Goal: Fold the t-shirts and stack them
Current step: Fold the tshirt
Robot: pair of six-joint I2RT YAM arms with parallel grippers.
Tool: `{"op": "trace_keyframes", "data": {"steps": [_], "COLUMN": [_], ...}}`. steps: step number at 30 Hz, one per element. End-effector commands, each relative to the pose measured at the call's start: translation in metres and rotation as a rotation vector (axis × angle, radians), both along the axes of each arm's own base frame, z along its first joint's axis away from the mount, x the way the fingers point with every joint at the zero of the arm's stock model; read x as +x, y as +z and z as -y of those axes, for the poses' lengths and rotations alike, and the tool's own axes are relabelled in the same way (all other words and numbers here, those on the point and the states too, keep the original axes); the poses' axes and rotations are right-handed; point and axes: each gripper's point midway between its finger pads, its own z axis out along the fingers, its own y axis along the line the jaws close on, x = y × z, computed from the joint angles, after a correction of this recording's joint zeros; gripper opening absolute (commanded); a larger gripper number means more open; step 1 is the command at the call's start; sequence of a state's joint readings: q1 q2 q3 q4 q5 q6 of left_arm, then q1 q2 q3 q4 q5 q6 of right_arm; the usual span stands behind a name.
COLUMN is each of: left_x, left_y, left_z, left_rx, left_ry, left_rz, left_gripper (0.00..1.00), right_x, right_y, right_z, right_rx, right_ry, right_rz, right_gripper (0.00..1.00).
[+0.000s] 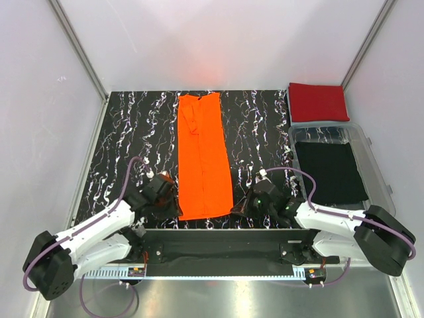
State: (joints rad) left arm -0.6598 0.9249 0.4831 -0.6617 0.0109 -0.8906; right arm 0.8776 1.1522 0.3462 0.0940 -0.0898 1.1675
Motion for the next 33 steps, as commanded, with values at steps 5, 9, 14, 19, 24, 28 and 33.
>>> {"op": "trace_keyframes", "data": {"steps": [5,9,14,19,24,28,33], "left_x": [-0.002,0.001,0.005,0.008,0.008,0.007,0.013], "left_y": [-0.014,-0.016,-0.016,-0.019,-0.024,-0.023,-0.012], "left_z": [-0.002,-0.001,-0.004,-0.003,0.004,0.006,0.013], "left_rx": [0.049,0.054,0.067,0.072,0.045,0.037,0.009], "left_ry": [0.094,0.109,0.141,0.156,0.145,0.132,0.115], "left_rz": [-0.024,-0.016,-0.001,0.000,-0.012,-0.017,0.008], "left_gripper": [0.40,0.38,0.33,0.36,0.34,0.21,0.00], "right_x": [0.000,-0.001,-0.002,-0.004,-0.004,-0.005,-0.006], "right_y": [0.008,0.007,0.009,0.006,0.005,0.005,0.003], "right_z": [-0.004,-0.003,-0.002,0.000,0.001,0.001,0.002], "right_rx": [0.039,0.043,0.053,0.053,0.052,0.053,0.035], "right_ry": [0.010,0.009,0.009,0.007,0.004,0.006,0.010], "right_rz": [0.038,0.037,0.045,0.041,0.040,0.039,0.027], "right_gripper": [0.00,0.00,0.00,0.00,0.00,0.00,0.00]}}
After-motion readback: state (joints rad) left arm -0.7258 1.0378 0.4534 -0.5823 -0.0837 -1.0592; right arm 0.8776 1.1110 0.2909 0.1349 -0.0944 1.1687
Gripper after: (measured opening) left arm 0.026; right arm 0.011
